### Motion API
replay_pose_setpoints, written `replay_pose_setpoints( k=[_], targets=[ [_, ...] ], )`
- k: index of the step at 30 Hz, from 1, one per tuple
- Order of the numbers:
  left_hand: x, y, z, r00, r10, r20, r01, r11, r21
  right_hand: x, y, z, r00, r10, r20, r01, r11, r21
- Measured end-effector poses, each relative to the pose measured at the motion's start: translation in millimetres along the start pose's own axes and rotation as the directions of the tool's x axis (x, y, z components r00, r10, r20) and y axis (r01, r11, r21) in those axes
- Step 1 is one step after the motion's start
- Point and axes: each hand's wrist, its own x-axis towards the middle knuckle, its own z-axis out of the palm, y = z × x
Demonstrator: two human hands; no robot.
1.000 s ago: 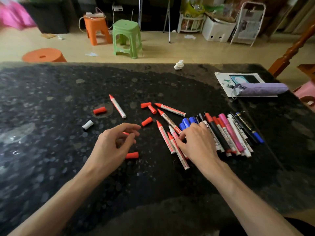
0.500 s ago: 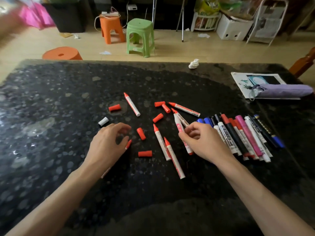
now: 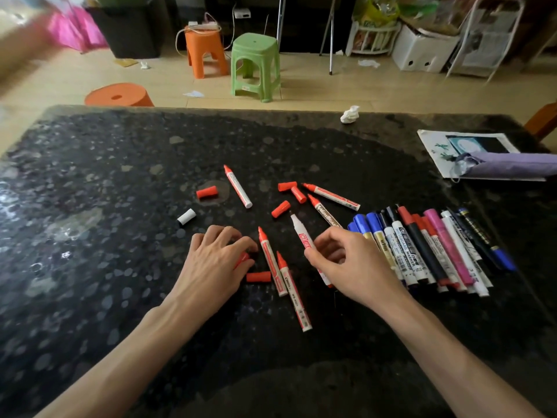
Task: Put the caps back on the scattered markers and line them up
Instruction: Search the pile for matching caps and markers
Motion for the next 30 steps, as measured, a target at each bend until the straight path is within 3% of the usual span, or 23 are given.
replay_pose_setpoints(
  k=[5,8,15,21,30],
  targets=[
    [0.7,0.0,1.5,0.997,-0.071,-0.018,0.068,0.990,-0.122,1.1,0.1,-1.1,1.000,-0.014,-0.014,0.014,1.000,0.003],
    [1.1,-7.1,-6.4,0.989,-0.146,0.007,0.147,0.989,-0.037,1.0,1.0,-2.4,1.000,-0.014,-0.024,0.014,1.000,0.006],
    [-1.6,-9.1,-10.3,0.993,-0.120,-0.020,0.120,0.993,-0.019,2.0,0.3,-2.0,0.999,-0.023,-0.025,0.023,1.000,-0.017],
    [0.7,-20.3,-34.6,0.975,-0.165,0.147,0.158,0.985,0.062,1.4,0.2,-3.0,0.999,-0.025,-0.034,0.024,0.999,-0.024],
    [-2.7,-18.6,-32.5,0.977,-0.180,0.112,0.169,0.981,0.097,1.9,1.5,-1.5,0.998,-0.048,-0.031,0.047,0.999,-0.021]
  ],
)
